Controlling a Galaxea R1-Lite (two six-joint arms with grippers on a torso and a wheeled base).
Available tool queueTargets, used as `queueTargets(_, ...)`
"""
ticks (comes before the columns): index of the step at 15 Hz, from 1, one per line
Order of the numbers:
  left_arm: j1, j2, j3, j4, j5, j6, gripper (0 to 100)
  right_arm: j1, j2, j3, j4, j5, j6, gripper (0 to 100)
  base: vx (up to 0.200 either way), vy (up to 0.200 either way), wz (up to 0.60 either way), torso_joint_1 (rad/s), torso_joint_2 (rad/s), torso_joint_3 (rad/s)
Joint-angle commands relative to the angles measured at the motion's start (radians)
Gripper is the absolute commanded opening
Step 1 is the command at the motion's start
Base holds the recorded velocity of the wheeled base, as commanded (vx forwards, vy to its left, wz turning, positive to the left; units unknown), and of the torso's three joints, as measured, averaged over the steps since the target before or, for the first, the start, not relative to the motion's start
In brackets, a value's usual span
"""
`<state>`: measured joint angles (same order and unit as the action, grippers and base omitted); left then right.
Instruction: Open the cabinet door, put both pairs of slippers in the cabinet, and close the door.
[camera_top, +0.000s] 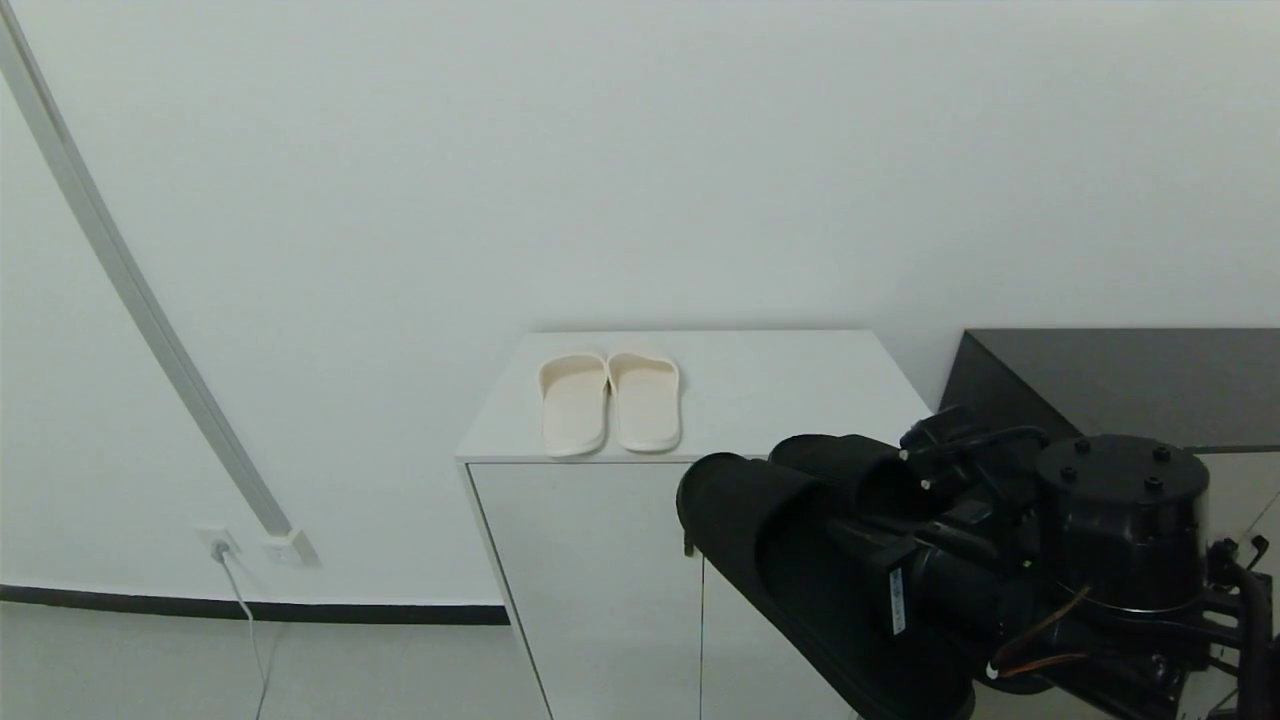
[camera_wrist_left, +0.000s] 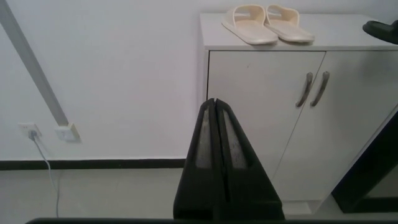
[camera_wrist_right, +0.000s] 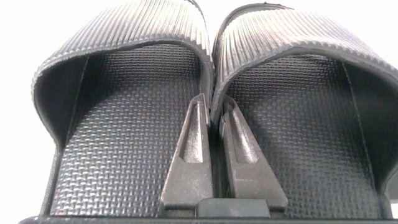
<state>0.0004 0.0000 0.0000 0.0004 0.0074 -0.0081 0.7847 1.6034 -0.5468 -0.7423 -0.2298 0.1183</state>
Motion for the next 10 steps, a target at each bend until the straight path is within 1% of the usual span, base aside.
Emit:
queueTargets(1, 0.001, 0.0, 0.0, 0.0, 0.0, 0.0, 0, 0.001, 0.003, 0.004, 0.0, 0.0, 0.0, 0, 0.0, 0.0, 0.0, -0.163, 0.38, 0.227)
queueTargets(4, 0.001, 0.0, 0.0, 0.0, 0.0, 0.0, 0, 0.002, 0.0, 0.008, -0.002, -0.002, -0.002, 0, 0.0, 0.0, 0.0, -0.181, 0.43, 0.238)
queueTargets(10, 0.001, 0.0, 0.0, 0.0, 0.0, 0.0, 0, 0.004, 0.0, 0.01, -0.008, -0.005, -0.002, 0, 0.0, 0.0, 0.0, -0.225, 0.54, 0.314)
